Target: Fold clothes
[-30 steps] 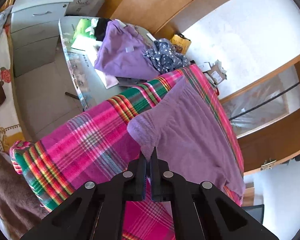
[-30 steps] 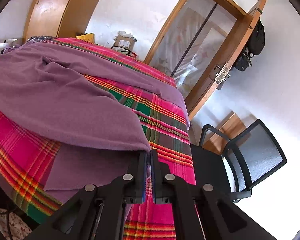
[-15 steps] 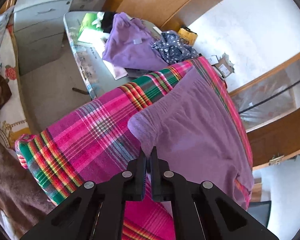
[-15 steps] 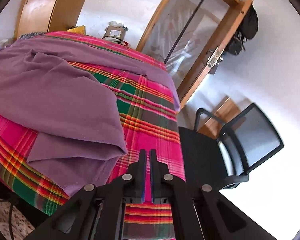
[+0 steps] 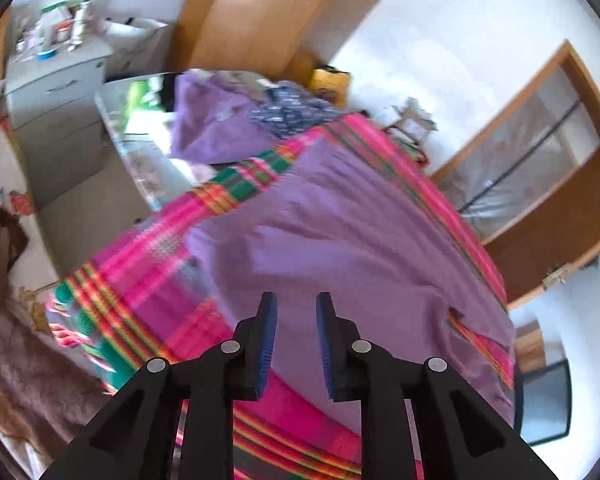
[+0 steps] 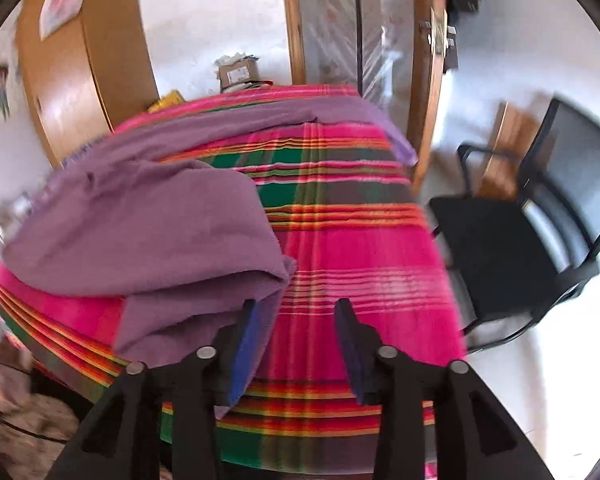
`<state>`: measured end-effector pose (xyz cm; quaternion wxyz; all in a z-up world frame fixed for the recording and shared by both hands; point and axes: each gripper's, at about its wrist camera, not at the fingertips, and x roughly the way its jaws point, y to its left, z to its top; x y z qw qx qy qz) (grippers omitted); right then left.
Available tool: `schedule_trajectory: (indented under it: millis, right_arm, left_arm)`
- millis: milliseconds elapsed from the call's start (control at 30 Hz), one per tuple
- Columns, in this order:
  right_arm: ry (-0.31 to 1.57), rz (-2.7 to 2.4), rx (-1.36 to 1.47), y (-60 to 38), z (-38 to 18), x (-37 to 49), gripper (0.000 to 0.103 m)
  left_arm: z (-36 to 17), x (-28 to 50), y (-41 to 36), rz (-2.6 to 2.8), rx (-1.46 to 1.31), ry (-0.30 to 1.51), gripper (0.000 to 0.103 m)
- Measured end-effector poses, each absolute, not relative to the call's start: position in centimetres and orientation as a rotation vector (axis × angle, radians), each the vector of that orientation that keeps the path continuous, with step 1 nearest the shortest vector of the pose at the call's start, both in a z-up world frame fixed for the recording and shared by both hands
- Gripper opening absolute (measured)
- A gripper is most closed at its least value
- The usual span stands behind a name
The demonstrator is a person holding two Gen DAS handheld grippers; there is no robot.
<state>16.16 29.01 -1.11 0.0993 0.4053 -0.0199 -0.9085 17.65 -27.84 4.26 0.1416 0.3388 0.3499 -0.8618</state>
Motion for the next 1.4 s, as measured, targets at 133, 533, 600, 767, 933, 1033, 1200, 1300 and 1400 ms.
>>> schedule_trajectory:
  millis: [133,533,600,767,933,1033,1200,1300,1400]
  right_arm:
    - [-0.061,-2.665,1.187,28.6,-1.3,15.9,0.041]
    - [0.050,-2.635,1.155,26.1,-2.0,14.8,0.042]
    - [0.072,-2.640,1.142,26.0,-2.1,15.0,0.039]
    - [0.049,-2.611,1.135,26.6,-2.0,15.0,0.012]
    - [-0.002,-2.599,1.119,27.6,-1.6,15.2,0.008]
    - [-0.026,-2.631,1.101,28.6,-0.9,15.0,0.007]
    - [-0.038,-2.719,1.080,30.9,0.3,14.2,0.007]
    - [-0.044,-2.772,1.068,32.6,1.0,13.5,0.007]
    - [-0.053,-2.826,1.069,34.6,1.6,12.4,0.007]
  left_arm:
    - [5.3,16.0,-24.6,-2.588,1.038,0.897,0.021]
    - [4.4,8.3,-12.6,-2.859,1.429,0.696,0.021]
    - [3.7,7.1,-9.7,-2.906,1.543,0.635,0.021]
    - [2.2,6.0,-4.6,-2.954,1.740,0.520,0.021]
    - [1.3,5.7,-1.8,-2.976,1.832,0.432,0.021]
    - [1.1,5.4,-1.0,-2.978,1.866,0.415,0.021]
    - [0.8,4.8,0.2,-2.996,1.898,0.376,0.021]
    - [0.5,4.4,1.0,-2.995,1.937,0.351,0.021]
    - [0.3,4.1,1.7,-3.001,1.958,0.322,0.021]
